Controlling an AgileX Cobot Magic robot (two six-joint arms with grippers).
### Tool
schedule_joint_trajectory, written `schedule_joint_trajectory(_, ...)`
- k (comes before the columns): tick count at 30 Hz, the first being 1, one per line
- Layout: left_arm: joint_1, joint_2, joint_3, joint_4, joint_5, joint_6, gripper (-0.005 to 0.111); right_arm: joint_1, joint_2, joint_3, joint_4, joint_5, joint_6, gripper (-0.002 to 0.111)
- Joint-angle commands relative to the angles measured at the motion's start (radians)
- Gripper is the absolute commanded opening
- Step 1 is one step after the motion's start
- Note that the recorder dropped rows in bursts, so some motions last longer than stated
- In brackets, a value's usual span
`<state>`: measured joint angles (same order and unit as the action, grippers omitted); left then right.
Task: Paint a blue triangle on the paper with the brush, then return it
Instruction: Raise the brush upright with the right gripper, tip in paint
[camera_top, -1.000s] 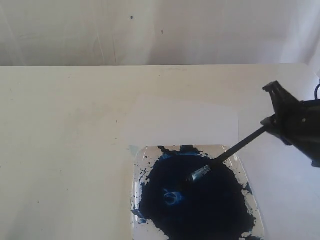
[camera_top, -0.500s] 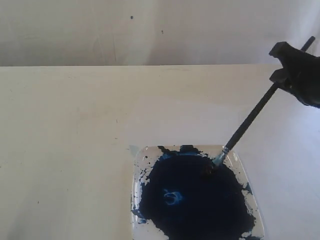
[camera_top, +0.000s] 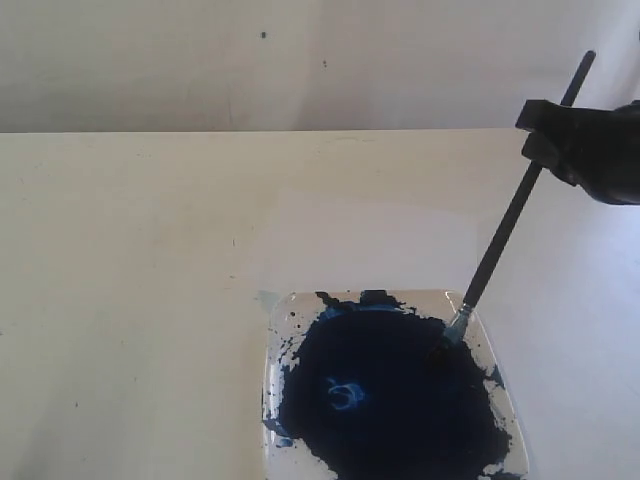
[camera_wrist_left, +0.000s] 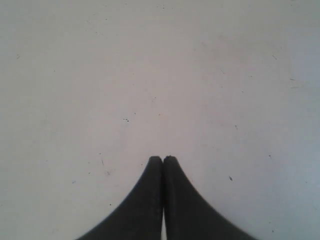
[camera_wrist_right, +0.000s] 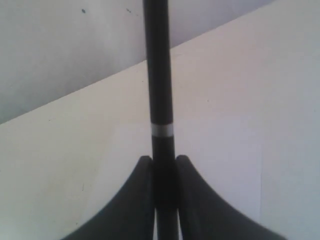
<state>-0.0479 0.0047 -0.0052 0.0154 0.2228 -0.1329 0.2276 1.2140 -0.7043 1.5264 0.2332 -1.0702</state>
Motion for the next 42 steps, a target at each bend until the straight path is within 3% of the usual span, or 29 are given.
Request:
schedule_joint_trajectory(1, -0.005, -0.005, 0.005, -0.003, 0.002, 0.000, 0.000, 0.001, -0.016, -0.010, 0.218, 0.147, -0.373, 0.000)
schedule_joint_trajectory(11, -0.005, -0.005, 0.005, -0.003, 0.002, 0.000, 0.000, 0.001, -0.016, -0.028, 0.218, 0.409, -0.638, 0.000)
schedule_joint_trajectory(18, -0.005, -0.005, 0.005, -0.003, 0.002, 0.000, 0.000, 0.001, -0.014, -0.028, 0.218, 0.702, -0.888, 0.000)
schedule_joint_trajectory(30, -0.005, -0.005, 0.005, -0.003, 0.002, 0.000, 0.000, 0.001, -0.014, -0.020, 0.218, 0.832, -0.972, 0.000)
schedule_joint_trajectory(42, -0.005, -0.005, 0.005, -0.003, 0.002, 0.000, 0.000, 0.001, 0.018, -0.020, 0.218, 0.841, -0.971, 0.000)
